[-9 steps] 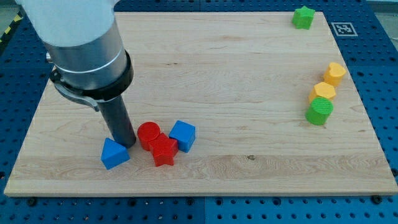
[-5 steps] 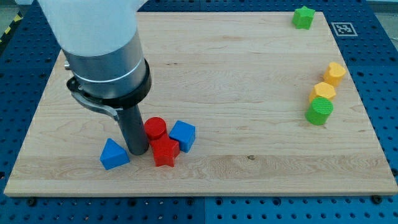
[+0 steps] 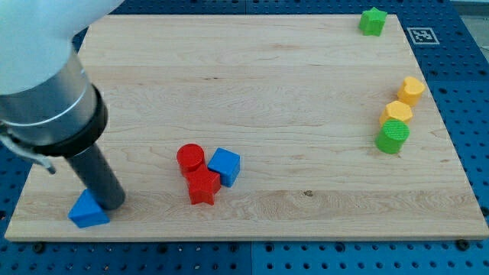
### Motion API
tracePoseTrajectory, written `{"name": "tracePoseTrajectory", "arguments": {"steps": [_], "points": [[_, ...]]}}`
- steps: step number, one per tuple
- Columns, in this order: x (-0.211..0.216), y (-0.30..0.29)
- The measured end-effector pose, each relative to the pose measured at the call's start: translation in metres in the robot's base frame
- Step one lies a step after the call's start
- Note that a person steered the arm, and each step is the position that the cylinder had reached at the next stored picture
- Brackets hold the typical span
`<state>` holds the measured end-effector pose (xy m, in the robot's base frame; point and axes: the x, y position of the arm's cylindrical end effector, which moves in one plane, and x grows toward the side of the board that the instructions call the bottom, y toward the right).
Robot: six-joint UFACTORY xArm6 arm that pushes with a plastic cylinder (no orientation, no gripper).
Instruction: Slide the blue triangle to the bottom left
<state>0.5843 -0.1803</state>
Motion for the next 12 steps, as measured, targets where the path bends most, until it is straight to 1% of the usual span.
{"name": "tracePoseTrajectory", "arguments": {"steps": [1, 2, 3, 4, 7, 8, 9, 10, 11, 12], "points": [[0.002, -0.006], [0.003, 0.015], [0.017, 0.039], [0.03, 0.036], [0.035, 0.009], [0.034, -0.009], [0.034, -0.044], [0.033, -0.053], [0.034, -0.044], [0.035, -0.015]]}}
